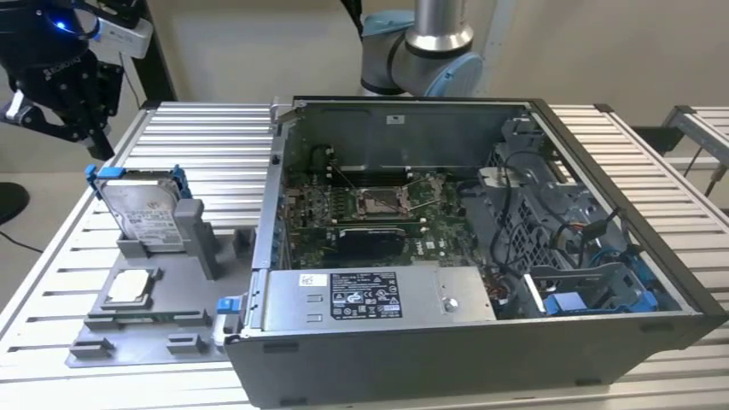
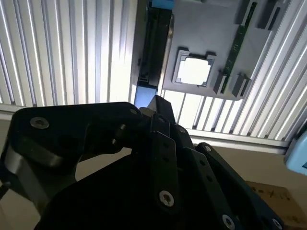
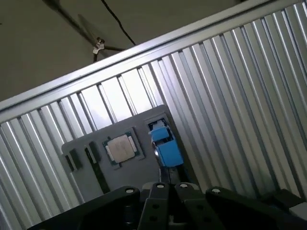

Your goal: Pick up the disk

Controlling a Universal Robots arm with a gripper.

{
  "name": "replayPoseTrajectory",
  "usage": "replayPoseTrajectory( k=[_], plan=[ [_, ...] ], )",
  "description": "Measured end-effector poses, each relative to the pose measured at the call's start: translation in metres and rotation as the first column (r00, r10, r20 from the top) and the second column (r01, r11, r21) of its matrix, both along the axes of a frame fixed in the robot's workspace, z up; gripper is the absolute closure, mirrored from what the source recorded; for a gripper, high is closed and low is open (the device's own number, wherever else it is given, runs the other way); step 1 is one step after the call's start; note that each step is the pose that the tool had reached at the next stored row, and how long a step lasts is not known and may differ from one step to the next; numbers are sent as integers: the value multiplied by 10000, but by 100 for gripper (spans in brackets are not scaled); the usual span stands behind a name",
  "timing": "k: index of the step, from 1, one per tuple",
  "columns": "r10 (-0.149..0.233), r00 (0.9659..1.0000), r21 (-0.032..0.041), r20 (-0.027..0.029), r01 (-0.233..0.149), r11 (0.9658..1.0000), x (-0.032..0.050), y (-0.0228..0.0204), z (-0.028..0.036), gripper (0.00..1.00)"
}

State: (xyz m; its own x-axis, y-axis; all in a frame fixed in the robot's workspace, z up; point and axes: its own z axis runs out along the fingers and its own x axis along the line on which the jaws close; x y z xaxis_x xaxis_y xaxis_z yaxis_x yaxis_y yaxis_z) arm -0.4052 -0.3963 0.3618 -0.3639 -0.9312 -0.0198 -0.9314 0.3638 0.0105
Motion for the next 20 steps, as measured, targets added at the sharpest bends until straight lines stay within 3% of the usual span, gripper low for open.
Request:
replayPoseTrajectory(
  k=[5,10,14,20],
  plan=[
    [904,9959,0,0,-904,9959,0,0,0,100],
    [1805,9836,-1,5,-1805,9836,0,0,-2,100],
    [2512,9679,-2,11,-2512,9679,0,0,-5,100],
    [3479,9375,-3,17,-3479,9375,-1,-1,-9,100]
  ],
)
